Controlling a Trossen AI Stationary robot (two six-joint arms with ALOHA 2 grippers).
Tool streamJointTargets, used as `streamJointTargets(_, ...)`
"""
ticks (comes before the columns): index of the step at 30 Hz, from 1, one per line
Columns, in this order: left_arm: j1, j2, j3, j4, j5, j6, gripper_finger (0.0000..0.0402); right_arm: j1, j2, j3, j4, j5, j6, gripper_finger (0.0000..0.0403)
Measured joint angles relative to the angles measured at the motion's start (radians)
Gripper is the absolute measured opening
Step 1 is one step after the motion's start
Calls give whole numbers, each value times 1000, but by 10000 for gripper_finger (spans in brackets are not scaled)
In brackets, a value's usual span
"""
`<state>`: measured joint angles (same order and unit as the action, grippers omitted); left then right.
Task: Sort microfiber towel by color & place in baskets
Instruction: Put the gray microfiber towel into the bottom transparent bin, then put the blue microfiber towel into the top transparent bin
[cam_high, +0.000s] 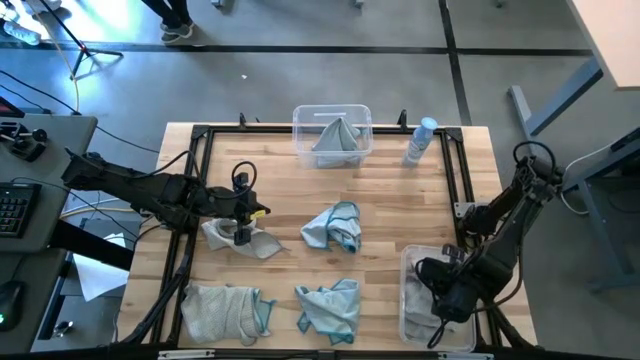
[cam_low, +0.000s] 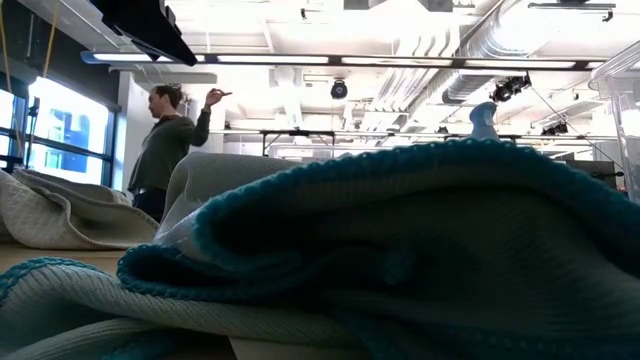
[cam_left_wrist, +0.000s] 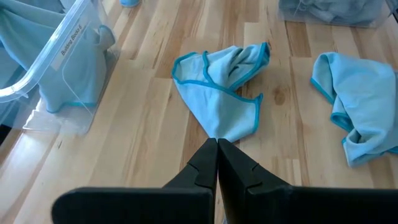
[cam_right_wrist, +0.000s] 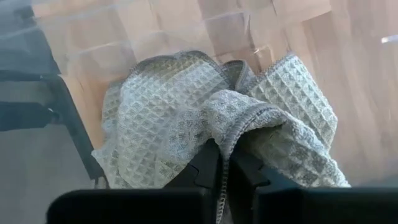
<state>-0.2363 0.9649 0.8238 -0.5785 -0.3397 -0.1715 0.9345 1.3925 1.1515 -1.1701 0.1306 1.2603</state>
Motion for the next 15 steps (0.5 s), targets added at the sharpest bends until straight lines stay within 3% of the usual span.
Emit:
streamJointTargets(8,0,0,0,0,0,-8,0,0,-4,-1,-39,7,16,135)
streamJointTargets(12,0,0,0,0,0,-10,0,0,-37,20,-68,3,22,155)
streamJointTargets(15,0,0,0,1,0,-10,0,0,-75,56,-76,88,23,153)
